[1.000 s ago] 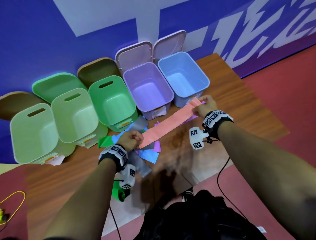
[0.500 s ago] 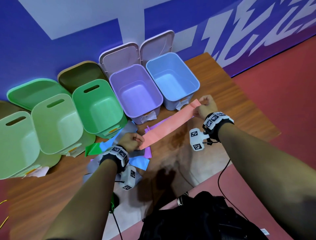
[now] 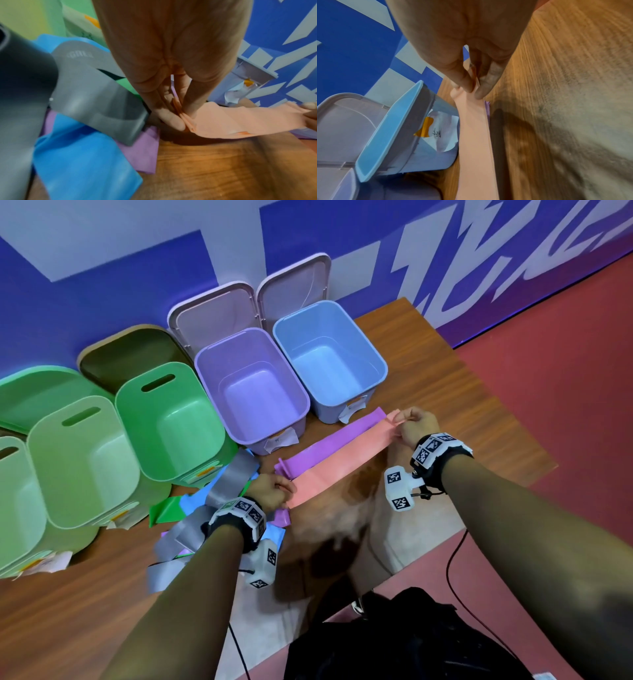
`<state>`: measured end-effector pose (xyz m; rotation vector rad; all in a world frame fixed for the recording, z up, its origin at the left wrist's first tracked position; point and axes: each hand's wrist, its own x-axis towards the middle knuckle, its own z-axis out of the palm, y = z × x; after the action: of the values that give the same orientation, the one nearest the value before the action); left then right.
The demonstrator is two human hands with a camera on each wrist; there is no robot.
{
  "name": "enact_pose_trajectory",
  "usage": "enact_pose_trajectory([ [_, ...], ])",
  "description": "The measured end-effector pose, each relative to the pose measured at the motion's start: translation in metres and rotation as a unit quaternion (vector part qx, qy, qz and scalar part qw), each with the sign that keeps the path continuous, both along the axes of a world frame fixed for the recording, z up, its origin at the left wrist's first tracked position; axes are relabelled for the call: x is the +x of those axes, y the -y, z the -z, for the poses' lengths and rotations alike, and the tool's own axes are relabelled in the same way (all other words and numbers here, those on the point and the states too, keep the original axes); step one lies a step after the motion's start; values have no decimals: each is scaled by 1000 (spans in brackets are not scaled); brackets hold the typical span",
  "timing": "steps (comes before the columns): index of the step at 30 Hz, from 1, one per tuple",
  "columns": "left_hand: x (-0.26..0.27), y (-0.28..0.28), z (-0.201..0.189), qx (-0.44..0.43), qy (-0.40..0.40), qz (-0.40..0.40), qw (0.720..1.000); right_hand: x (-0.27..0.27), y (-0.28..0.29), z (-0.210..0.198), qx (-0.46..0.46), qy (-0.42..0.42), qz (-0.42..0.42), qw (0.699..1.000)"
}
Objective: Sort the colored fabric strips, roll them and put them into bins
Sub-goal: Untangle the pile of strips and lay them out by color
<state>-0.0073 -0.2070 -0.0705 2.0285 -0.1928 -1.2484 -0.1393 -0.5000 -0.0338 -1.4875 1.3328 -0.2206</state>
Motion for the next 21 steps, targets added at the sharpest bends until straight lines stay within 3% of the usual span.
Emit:
enact_pose_trajectory([
  [11,-7,7,34,26,31,15,999,-2,18,28,103,-19,15,994],
  [15,-8,7,38,24,48,28,998,-3,23,38,102,-53,-5,993],
  [21,-5,7,40,18,13,12,1000,-11,31,54,62,-108,-16,992],
])
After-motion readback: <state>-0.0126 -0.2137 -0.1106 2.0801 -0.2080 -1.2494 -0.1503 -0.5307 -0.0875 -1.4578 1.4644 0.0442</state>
